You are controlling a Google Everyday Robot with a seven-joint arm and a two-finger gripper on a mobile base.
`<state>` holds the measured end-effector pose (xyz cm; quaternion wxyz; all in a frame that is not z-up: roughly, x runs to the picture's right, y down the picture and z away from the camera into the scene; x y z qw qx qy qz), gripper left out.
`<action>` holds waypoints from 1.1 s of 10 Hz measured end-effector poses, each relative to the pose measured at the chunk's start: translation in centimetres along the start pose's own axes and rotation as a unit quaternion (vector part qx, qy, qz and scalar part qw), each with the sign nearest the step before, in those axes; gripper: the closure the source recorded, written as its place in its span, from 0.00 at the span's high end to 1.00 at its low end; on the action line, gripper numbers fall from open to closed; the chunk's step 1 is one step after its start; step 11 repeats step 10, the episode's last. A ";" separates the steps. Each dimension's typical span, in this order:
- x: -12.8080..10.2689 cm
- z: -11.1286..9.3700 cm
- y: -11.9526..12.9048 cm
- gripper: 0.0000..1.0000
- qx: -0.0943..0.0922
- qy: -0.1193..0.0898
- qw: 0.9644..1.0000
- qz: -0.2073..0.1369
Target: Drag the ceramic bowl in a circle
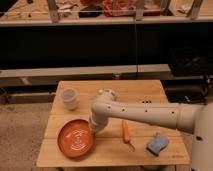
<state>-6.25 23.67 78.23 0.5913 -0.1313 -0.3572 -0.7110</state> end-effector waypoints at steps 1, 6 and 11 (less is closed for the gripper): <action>0.0 0.0 -0.1 0.01 0.001 0.000 1.000 -0.004; 1.0 0.6 -1.7 0.01 -0.001 -0.005 1.000 -0.016; 1.9 1.0 -2.6 0.01 0.000 -0.008 1.000 -0.018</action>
